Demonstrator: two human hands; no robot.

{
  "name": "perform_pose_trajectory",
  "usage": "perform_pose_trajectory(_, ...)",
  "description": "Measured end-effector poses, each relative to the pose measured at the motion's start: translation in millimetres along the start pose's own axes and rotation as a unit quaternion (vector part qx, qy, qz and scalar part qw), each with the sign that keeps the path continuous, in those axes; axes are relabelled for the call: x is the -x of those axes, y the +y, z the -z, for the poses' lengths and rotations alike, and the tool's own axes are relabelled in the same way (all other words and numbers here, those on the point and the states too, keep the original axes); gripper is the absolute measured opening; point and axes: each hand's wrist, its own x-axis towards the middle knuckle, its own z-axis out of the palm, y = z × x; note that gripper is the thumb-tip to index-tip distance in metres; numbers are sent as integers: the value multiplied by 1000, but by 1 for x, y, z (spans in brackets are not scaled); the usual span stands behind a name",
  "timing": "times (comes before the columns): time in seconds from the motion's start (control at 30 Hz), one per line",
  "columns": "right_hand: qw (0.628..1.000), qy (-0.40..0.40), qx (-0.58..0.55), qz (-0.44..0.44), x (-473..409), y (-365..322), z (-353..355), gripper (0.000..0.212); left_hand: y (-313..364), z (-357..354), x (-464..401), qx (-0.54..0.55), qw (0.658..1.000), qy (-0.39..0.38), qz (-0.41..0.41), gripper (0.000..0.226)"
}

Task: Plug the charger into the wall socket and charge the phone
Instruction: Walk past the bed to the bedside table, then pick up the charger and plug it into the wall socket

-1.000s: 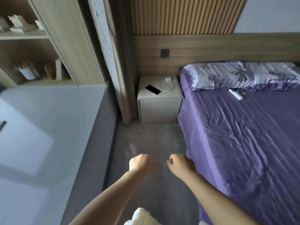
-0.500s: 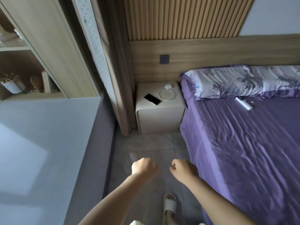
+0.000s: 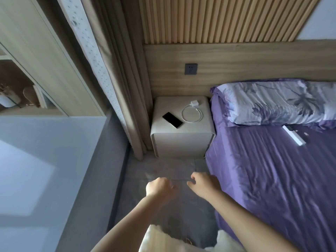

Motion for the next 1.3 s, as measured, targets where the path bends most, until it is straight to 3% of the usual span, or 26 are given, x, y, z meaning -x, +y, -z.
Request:
perform_pose_trajectory(0.37,999,-15,-15,-49,-119,15,44,39,17,59,-138,-18,1000,-5,-21,43)
perform_pose_trajectory(0.57,996,-5,-17,-82,-182,10,71,33,23,96,-211,21,997,43,-59,43)
perform_pose_trajectory(0.8,995,1,-30,-98,-236,7,87,33,29,112,-266,14,997,8,-72,46)
perform_pose_trajectory(1.3,999,-28,-2,-40,-376,65,134,40,93,145,-380,32,999,-34,10,47)
